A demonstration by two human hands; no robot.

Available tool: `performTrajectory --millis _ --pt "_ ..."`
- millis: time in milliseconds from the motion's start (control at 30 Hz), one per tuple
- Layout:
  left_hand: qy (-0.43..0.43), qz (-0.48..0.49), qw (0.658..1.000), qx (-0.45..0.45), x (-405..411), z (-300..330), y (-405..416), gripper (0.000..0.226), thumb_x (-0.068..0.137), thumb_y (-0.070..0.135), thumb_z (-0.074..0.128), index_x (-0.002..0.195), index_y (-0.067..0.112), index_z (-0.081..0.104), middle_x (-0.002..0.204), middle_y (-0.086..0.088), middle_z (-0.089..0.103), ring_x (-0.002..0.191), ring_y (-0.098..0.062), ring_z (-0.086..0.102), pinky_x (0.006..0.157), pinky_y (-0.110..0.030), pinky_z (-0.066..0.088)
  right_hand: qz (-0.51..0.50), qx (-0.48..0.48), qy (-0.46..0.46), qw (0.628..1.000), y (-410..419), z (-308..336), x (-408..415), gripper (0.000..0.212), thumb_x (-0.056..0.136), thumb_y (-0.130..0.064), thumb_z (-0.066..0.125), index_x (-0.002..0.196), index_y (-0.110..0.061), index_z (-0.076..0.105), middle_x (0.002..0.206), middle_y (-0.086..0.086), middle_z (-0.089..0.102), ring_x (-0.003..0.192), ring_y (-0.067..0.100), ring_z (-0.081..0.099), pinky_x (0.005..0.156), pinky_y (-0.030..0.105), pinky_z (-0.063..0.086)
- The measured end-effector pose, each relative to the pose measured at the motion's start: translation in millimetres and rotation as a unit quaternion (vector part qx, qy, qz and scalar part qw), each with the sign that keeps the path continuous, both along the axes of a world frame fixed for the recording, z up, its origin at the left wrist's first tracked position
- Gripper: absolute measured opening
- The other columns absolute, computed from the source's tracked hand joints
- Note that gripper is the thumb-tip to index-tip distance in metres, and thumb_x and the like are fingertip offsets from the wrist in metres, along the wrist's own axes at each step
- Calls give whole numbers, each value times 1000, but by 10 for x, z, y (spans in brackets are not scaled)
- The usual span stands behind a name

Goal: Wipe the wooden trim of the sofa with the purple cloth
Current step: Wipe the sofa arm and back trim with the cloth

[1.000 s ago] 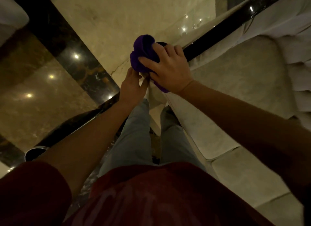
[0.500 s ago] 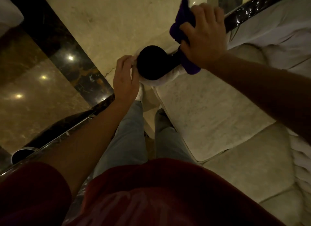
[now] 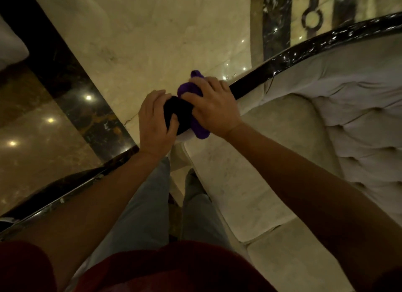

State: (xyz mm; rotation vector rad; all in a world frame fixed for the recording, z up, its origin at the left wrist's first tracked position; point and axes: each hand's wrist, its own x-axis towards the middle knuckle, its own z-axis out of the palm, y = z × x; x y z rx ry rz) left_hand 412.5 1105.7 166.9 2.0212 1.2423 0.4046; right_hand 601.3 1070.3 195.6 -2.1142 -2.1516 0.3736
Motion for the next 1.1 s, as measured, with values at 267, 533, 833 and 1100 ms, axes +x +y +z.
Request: performTrajectory --millis 267,533,833,1100 --pt "-70 -32 997 24 741 78 6 33 95 9 56 126 1 60 137 -18 56 134 -34 49 115 -42 38 -80 77 -22 993 -32 195 1013 31 88 -24 63 117 -16 71 124 18 68 113 41 63 97 50 45" --pt "2 100 988 -120 1424 79 -23 31 103 22 48 128 8 57 137 -10 52 120 -28 54 85 -30 39 -225 51 24 973 -50 365 1885 33 95 -18 58 126 -13 69 141 17 58 129 36 54 106 44 45" --pt "81 72 987 -123 1720 54 150 26 102 20 46 124 13 60 138 -9 51 123 -30 51 96 -39 40 -278 151 66 946 155 185 1507 21 93 -36 69 89 -17 79 101 8 73 101 27 64 91 42 45" --pt "44 -19 999 -22 2538 227 166 30 103 20 39 115 11 65 127 -10 60 106 -29 58 76 -35 38 -284 150 -3 947 -10 95 2796 28 100 -40 59 99 -16 74 110 14 69 107 35 63 96 47 45"
